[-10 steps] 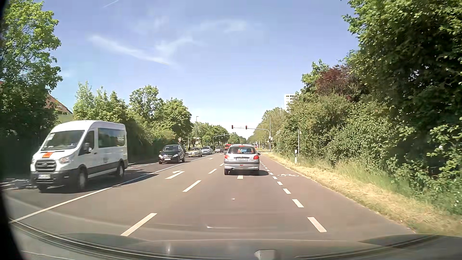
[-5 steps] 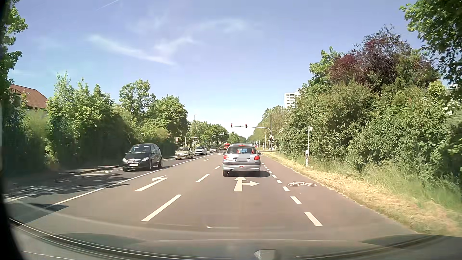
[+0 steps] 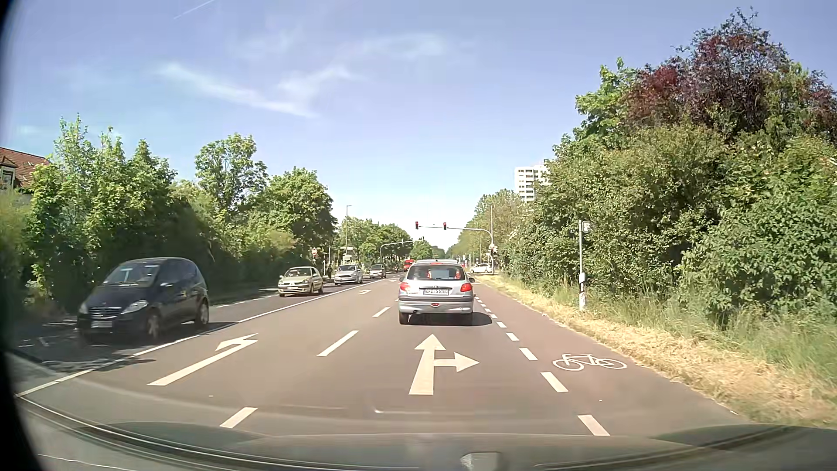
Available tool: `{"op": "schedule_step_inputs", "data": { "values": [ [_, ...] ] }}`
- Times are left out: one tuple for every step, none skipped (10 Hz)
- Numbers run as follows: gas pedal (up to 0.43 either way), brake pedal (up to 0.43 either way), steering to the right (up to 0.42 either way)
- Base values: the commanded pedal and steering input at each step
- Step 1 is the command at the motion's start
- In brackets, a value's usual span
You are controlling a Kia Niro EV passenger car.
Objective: Follow the waypoints while adhering to traffic rules and regulations
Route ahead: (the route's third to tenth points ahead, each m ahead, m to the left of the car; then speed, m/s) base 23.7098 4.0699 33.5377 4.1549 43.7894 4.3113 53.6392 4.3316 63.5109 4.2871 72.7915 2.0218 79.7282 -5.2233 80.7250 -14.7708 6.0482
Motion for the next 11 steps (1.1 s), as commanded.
{"op": "schedule_step_inputs", "data": {
  "values": [
    [0.000,0.268,0.003],
    [0.000,0.268,0.003],
    [0.000,0.268,0.003],
    [0.000,0.268,0.001],
    [0.000,0.268,-0.001],
    [0.000,0.268,-0.004],
    [0.000,0.268,-0.005],
    [0.000,0.268,-0.006],
    [0.000,0.268,-0.006],
    [0.000,0.268,-0.006],
    [0.000,0.274,-0.005]
  ]
}}
